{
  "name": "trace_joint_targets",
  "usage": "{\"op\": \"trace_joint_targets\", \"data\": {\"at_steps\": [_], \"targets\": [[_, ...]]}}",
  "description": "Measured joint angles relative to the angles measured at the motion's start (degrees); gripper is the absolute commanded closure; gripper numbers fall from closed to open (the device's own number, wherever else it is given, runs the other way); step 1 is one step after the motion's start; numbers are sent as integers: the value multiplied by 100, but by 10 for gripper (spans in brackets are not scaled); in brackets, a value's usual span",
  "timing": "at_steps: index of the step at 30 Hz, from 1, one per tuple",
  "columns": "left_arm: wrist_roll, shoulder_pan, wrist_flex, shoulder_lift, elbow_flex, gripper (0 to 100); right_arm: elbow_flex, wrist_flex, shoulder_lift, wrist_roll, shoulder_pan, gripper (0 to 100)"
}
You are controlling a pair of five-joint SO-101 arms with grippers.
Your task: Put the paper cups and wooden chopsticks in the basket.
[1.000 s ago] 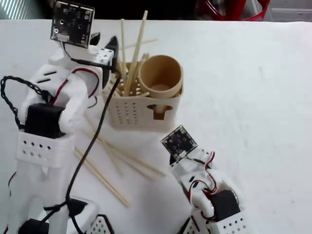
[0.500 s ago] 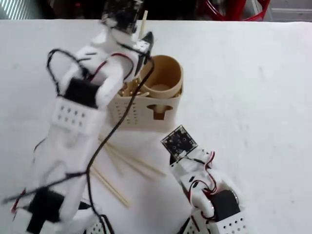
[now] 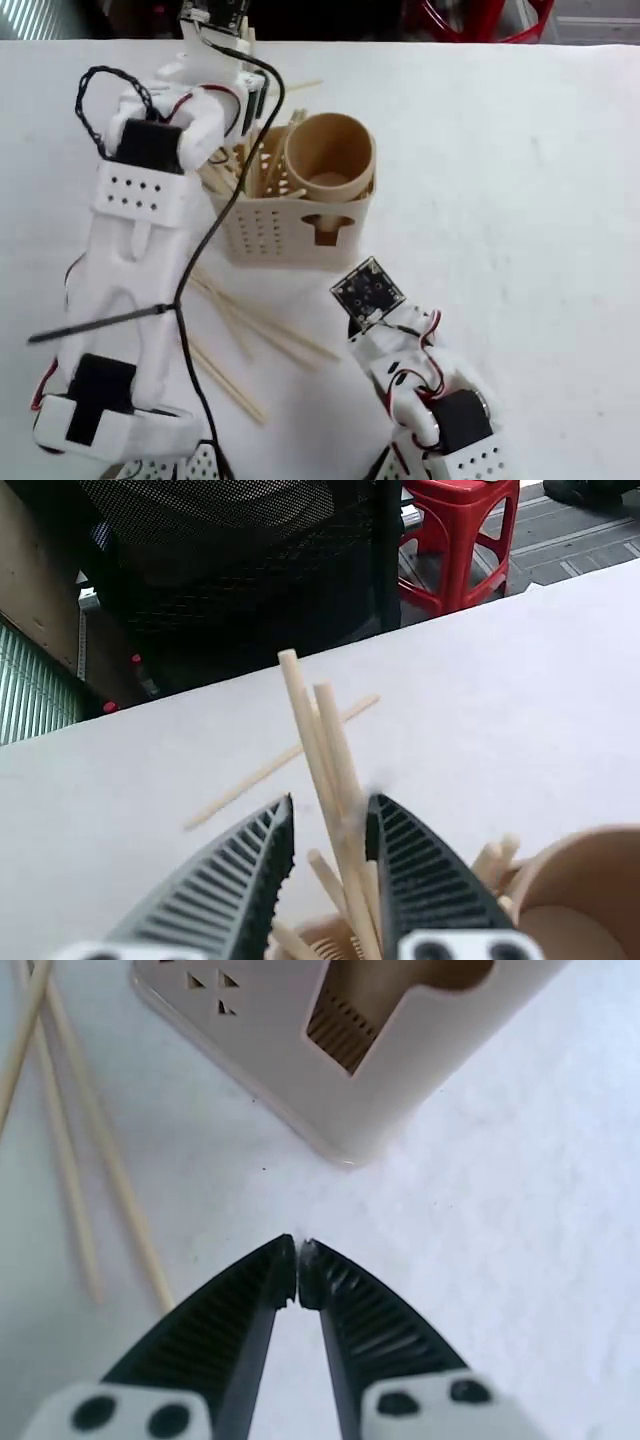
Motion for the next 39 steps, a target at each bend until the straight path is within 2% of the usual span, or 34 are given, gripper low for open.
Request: {"op": "trace_joint_targets", "data": {"at_steps": [4, 7, 10, 12, 16, 19, 21, 27, 29, 34, 39], "targets": [[0, -18, 554, -844, -9, 869, 0, 0, 0, 0, 0, 981], [0, -281, 897, -1881, -9, 869, 0, 0, 0, 123, 0, 981], [-185, -1081, 1160, -2752, 0, 869, 0, 0, 0, 202, 0, 981], [-316, -1767, 1275, -2778, 176, 868, -18, 9, 0, 457, 0, 981], [-387, -3007, 1495, -2057, 1143, 865, -668, 316, 378, 1037, 0, 981], [-378, -3481, 1855, -1345, 1538, 863, -1363, 352, 1240, 1178, 0, 981], [-255, -3560, 2057, -826, 1670, 845, -1899, 369, 2057, 1319, -132, 981], [1204, -3534, 2171, 369, 1688, 758, -3473, 387, 5169, 1248, -1319, 975], [1538, -3534, 2092, 633, 1688, 758, -3771, 387, 6066, 1125, -1793, 935], [1723, -3534, 1837, 1064, 1688, 758, -3895, 220, 7481, 1073, -2875, 785], [1714, -3877, 1424, 1081, 1688, 758, -3895, -158, 8220, 1046, -3033, 811]]}}
